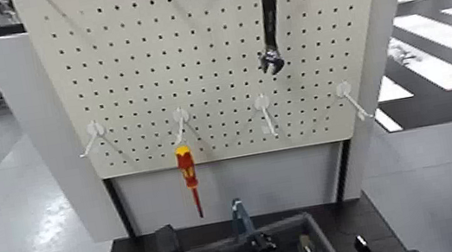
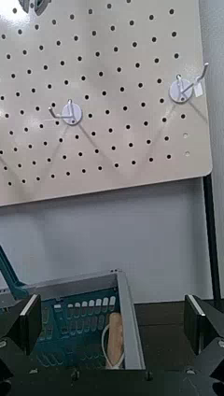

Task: Grasp the handle of the crate.

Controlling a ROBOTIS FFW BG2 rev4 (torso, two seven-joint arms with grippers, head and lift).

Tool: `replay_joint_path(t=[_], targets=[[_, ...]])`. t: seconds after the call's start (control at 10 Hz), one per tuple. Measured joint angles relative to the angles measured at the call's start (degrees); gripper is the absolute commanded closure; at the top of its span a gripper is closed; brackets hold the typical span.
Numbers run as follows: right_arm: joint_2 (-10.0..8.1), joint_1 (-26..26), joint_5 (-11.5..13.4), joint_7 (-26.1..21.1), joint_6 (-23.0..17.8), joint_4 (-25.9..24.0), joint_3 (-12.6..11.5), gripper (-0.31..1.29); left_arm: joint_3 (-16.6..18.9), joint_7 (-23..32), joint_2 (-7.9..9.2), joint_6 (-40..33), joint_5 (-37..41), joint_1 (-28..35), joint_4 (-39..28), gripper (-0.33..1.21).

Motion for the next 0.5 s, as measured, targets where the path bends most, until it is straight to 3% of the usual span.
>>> replay_joint_path(t=[0.5], targets=[[0.04,0.0,0.0,0.0,0.0,0.0,0.0,0.15,-2.5,0.7,1.70,2.1,4.0,-0.7,-1.7,1.19]])
